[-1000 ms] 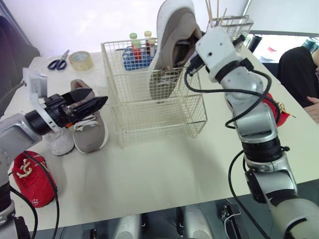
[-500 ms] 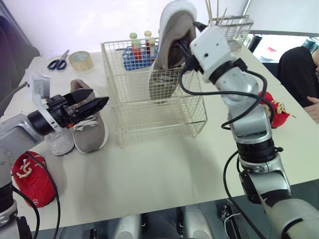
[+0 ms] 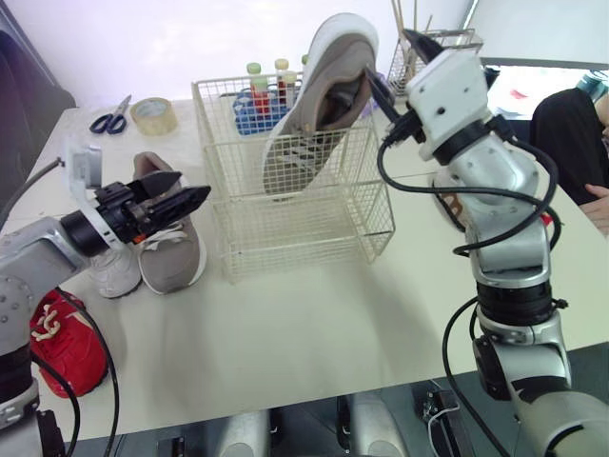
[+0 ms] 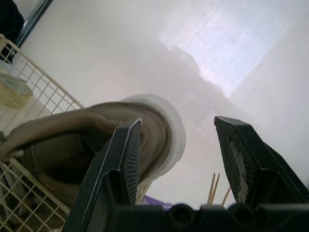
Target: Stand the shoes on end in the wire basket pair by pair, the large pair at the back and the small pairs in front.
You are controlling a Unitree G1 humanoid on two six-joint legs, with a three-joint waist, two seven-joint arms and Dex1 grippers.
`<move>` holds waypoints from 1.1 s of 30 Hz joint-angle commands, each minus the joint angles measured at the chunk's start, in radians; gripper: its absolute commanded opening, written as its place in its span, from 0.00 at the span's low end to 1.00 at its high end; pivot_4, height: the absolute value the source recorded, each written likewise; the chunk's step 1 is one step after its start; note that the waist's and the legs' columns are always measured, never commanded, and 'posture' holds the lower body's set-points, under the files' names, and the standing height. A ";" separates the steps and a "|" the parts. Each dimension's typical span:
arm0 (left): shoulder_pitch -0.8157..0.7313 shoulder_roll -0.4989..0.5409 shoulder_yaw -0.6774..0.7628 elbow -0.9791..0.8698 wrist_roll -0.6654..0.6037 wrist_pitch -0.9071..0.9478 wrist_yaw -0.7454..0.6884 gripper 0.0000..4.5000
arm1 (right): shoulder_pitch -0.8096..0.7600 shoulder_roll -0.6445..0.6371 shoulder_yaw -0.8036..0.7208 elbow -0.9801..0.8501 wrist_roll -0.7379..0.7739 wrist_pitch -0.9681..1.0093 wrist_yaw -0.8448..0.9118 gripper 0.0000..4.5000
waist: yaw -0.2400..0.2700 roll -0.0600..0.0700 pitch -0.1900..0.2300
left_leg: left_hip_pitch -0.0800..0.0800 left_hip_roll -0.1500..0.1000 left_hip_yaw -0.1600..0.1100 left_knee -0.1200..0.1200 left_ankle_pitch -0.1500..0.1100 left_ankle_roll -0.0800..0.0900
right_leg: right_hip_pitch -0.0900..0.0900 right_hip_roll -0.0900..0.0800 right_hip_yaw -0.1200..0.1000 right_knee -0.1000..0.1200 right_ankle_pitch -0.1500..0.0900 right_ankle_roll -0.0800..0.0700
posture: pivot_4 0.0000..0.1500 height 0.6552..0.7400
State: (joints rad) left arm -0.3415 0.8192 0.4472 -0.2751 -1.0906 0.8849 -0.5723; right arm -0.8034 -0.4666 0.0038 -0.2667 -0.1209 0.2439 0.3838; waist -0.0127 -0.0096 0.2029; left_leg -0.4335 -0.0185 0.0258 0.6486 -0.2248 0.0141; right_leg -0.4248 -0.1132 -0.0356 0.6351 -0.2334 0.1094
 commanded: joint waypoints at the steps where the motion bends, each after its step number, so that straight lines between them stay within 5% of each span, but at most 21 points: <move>1: -0.028 0.037 0.038 0.017 0.014 -0.001 0.009 1.00 | -0.081 -0.038 -0.141 0.028 0.189 -0.069 0.091 0.57 | 0.000 0.000 0.000 | 0.000 0.000 0.000 0.000 0.000 0.000 | 0.000 0.000 0.000 0.000 0.000 0.000 | 1.00 1.00; 7: -0.065 0.169 0.132 0.080 0.005 0.043 -0.009 1.00 | -0.270 -0.129 -0.286 0.188 0.638 0.209 0.376 0.57 | -0.005 0.000 0.001 | 0.000 0.002 0.001 0.000 0.000 0.001 | 0.000 0.001 0.000 0.000 0.000 0.000 | 1.00 1.00; 16: -0.110 0.192 0.164 0.021 -0.114 0.167 0.141 1.00 | -0.131 -0.171 -0.187 0.149 0.674 0.397 0.390 0.57 | 0.001 -0.001 0.000 | 0.001 0.002 0.001 0.001 -0.001 0.002 | 0.001 0.000 0.000 -0.001 0.000 0.000 | 1.00 1.00; 23: -0.070 0.226 0.181 -0.031 -0.161 0.182 0.044 1.00 | -0.070 -0.151 -0.196 0.115 0.680 0.461 0.300 0.57 | 0.000 -0.001 0.000 | 0.001 0.002 0.002 0.000 -0.001 0.001 | 0.001 0.000 0.000 -0.001 0.000 0.000 | 1.00 1.00; 33: -0.040 0.178 0.128 -0.150 -0.198 0.154 0.060 1.00 | -0.055 0.050 -0.186 0.080 0.656 0.516 0.023 0.57 | 0.000 -0.001 0.000 | 0.001 0.002 0.002 0.000 -0.001 0.001 | 0.000 0.000 0.001 -0.001 0.000 0.000 | 1.00 1.00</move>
State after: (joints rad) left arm -0.3767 0.9979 0.5682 -0.4017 -1.2772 1.0651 -0.5187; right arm -0.8302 -0.4296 -0.1632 -0.1650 0.5434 0.7696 0.4537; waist -0.0122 -0.0107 0.2031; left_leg -0.4329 -0.0168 0.0274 0.6486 -0.2255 0.0151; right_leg -0.4244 -0.1134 -0.0350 0.6342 -0.2333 0.1094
